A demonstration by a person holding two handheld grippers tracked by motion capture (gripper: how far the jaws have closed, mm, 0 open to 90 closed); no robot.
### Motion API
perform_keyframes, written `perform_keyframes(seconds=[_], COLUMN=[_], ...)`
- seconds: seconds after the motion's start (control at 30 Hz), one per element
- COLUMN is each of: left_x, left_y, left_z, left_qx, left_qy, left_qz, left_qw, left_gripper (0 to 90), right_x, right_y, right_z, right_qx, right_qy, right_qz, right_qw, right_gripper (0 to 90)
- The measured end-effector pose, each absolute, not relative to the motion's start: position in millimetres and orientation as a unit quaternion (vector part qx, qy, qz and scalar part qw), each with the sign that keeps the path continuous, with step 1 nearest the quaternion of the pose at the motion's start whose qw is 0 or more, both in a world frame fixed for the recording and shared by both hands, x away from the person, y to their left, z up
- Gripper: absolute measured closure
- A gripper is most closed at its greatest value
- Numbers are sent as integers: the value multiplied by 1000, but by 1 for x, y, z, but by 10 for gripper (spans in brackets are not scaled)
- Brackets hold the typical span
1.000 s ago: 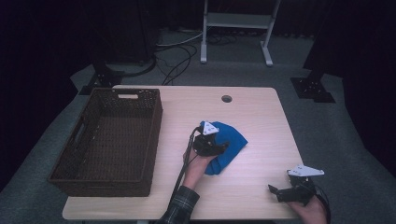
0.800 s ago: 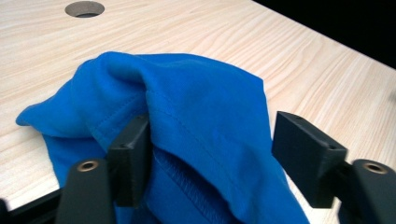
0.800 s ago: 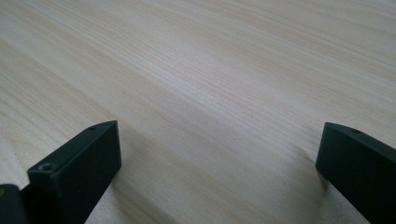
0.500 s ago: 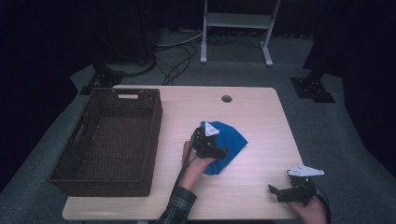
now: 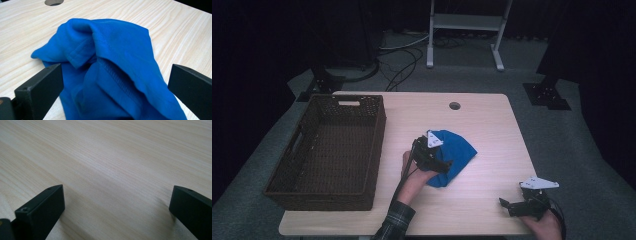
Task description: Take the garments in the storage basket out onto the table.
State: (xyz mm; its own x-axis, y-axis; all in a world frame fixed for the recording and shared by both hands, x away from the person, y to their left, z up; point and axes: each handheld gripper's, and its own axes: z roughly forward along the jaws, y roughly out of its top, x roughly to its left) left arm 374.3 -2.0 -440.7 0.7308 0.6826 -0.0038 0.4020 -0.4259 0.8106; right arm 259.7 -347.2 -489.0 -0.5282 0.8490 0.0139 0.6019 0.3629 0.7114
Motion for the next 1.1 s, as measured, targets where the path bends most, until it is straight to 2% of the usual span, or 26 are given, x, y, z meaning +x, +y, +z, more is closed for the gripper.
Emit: perform_keyframes(seconds=[0.5, 1.1], left_x=[360, 356], left_y=[16, 40], left_z=[-434, -455], left_qx=[834, 839], left_qy=[316, 337], left_qz=[180, 181], left_qw=[416, 388], left_gripper=[2, 1], right_x=[260, 260], right_y=[-347, -347], right_z=[-489, -489], right_qx=[450, 450], right_qy=[805, 806], right_qz=[340, 340], right_qw=[182, 182], right_gripper=[0, 0])
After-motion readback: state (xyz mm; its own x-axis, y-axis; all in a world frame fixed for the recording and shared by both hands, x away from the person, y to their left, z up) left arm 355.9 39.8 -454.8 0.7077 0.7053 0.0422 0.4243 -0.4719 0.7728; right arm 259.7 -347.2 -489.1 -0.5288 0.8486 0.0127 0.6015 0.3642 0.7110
